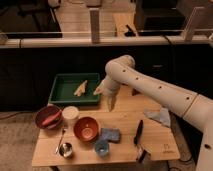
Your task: Place fork in plastic cup
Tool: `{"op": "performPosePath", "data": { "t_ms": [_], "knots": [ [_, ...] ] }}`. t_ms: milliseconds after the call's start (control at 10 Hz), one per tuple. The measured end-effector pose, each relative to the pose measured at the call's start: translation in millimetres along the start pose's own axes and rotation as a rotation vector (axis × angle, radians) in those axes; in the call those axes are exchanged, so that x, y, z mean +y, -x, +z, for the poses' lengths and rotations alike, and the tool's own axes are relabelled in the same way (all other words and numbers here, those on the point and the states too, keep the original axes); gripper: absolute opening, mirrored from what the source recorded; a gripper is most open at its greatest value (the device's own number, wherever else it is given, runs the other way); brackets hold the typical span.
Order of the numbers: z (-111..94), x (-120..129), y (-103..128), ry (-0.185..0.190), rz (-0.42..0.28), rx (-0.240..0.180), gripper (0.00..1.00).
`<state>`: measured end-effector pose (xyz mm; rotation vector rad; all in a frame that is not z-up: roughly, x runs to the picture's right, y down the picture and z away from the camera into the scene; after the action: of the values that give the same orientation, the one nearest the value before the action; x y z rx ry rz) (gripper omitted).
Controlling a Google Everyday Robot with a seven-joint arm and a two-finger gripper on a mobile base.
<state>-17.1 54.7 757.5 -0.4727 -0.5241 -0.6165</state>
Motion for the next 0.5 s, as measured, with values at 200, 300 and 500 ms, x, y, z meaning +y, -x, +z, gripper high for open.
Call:
{"op": "performPosePath", "data": {
  "t_ms": [200,300,500],
  "knots": [
    [2.5,-3.0,5.7,0.004,-0.016,-0.009,0.8],
    [4.1,-5.1,9.7,0.007,-0.028,-0.014,0.8],
    [6.1,-5.5,13.4,0.013,-0.043,-0.022,0.8]
  ]
}}
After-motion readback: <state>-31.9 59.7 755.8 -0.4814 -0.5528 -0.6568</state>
